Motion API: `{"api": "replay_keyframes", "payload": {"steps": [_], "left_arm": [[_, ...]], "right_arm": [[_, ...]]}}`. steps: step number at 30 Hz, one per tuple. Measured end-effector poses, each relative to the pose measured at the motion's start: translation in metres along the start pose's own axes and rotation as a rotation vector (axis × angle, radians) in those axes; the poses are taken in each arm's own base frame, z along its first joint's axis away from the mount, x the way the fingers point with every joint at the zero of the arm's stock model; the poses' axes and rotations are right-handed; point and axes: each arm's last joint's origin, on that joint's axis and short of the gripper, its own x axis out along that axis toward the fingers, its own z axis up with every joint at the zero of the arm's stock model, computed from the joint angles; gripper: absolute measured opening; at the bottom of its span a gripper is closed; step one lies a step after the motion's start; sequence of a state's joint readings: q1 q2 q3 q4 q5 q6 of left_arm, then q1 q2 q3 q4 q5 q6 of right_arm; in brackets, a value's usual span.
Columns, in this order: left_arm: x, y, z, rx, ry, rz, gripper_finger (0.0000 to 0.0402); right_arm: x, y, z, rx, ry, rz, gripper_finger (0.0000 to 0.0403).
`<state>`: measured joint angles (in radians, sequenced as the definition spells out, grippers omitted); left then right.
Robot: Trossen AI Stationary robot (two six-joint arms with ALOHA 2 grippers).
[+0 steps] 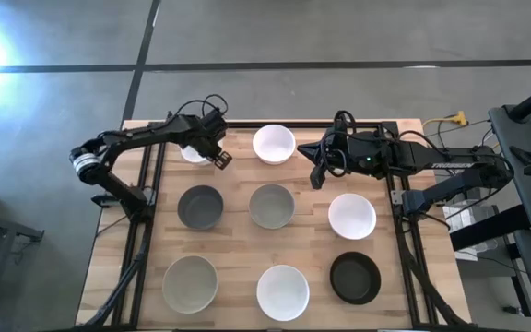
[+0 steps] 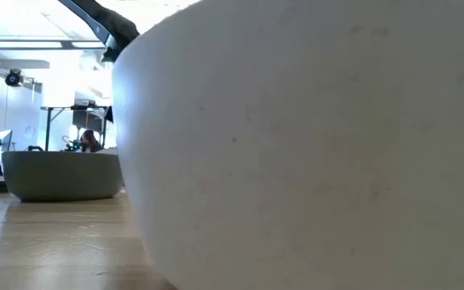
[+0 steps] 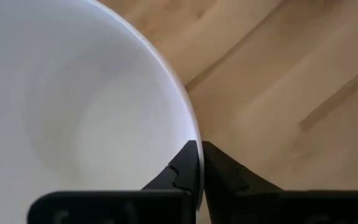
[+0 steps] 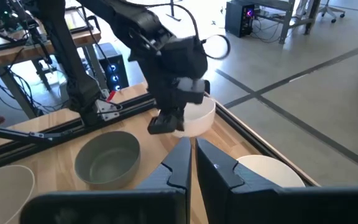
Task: Nest bowls inside each other
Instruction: Stack the white bowl on the other white bowl
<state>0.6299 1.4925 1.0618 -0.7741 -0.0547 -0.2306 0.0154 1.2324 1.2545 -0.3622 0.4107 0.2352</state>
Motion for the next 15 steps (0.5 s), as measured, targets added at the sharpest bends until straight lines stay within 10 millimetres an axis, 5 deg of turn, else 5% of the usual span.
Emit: {"api": "replay_keyframes", "payload": {"steps": [8, 15], "left_arm": [[-0.044, -0.010, 0.011, 0.054, -0.306, -0.086, 0.0000], [-0.072, -0.043, 0.017, 0.443, -0.602, -0.192, 0.0000]], "right_arm": [[0.000, 0.000, 0.000, -0.004, 0.000, -0.001, 0.0018], [0.000, 0.000, 0.000, -0.010, -0.001, -0.007, 0.0018]]}}
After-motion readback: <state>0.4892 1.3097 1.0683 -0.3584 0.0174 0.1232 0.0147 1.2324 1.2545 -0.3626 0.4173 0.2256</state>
